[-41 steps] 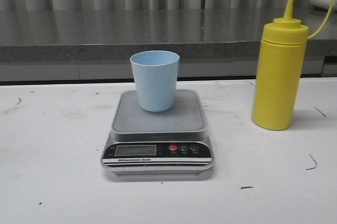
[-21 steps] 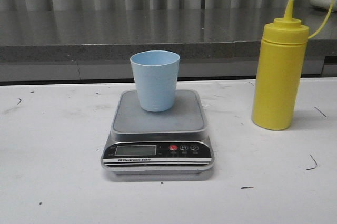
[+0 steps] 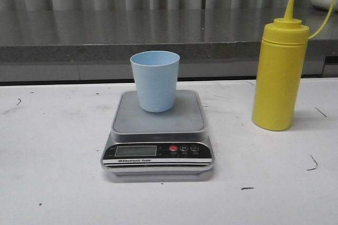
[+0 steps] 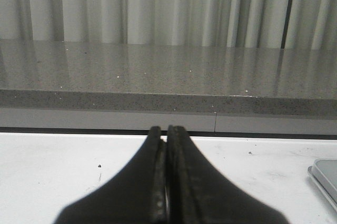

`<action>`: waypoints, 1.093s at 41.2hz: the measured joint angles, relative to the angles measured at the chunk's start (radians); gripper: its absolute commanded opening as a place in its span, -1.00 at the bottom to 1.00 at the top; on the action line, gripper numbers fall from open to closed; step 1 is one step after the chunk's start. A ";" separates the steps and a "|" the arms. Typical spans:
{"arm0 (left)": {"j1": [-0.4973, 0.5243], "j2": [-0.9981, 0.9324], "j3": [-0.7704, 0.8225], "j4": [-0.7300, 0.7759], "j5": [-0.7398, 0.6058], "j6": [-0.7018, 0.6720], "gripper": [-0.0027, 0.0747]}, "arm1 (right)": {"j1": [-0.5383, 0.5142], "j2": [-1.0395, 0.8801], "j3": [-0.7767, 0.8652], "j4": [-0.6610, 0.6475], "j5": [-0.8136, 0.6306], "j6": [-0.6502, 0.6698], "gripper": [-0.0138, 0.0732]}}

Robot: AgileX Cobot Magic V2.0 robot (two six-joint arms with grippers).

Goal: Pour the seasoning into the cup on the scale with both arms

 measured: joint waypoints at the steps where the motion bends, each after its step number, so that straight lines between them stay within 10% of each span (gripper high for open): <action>1: 0.000 0.000 0.000 0.000 0.000 0.000 -0.98 | 0.000 -0.002 0.011 0.000 -0.012 0.000 -0.84; 45: 0.000 0.000 0.000 0.000 0.000 0.000 -0.98 | 0.000 -0.005 0.034 0.054 -0.075 0.000 -0.84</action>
